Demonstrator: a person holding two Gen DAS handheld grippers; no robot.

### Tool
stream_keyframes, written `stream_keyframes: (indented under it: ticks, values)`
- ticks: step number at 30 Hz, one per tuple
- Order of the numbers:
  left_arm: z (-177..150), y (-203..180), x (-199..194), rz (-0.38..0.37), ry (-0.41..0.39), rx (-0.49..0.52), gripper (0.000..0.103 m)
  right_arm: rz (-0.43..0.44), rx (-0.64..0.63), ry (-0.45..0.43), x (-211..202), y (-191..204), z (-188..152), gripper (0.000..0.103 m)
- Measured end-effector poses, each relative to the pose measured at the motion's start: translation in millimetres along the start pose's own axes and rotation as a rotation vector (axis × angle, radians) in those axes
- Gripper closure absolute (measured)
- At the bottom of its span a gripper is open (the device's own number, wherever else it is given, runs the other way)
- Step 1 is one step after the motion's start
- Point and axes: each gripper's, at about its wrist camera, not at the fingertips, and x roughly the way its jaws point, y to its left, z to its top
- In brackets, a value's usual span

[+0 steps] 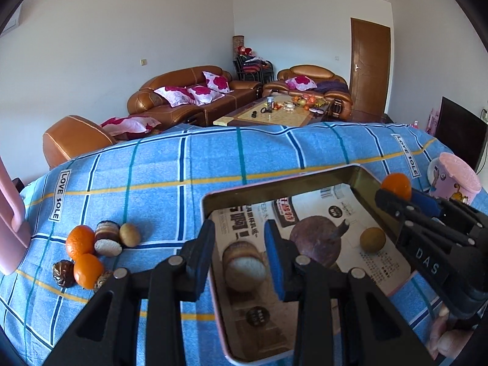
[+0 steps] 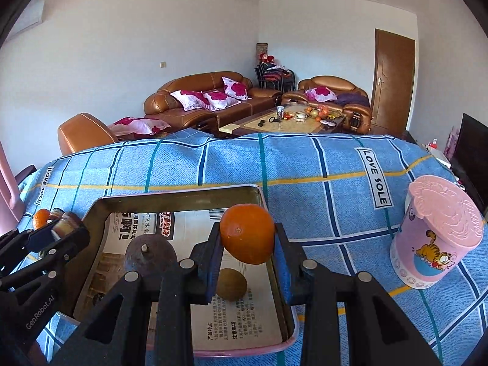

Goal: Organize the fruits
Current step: 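Lower the cake roll and orange into the pink tin and open both tools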

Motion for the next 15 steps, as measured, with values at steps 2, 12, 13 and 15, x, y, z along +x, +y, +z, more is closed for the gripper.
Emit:
stream_keyframes:
  ticks: [2, 12, 13, 15]
  values:
    - [0, -9, 2, -0.013, -0.007, 0.020, 0.067, -0.004, -0.014, 0.002, 0, 2, 0, 0.069]
    - [-4, -13, 9, -0.039, 0.040, 0.038, 0.067, 0.060, -0.005, 0.032, 5, 1, -2, 0.069]
    - [-4, -13, 9, -0.040, 0.040, 0.039, 0.067, 0.071, 0.000, 0.036, 5, 1, -2, 0.069]
    - [-5, -14, 8, -0.039, 0.038, 0.043, 0.067, 0.087, 0.012, 0.042, 6, 1, -3, 0.069]
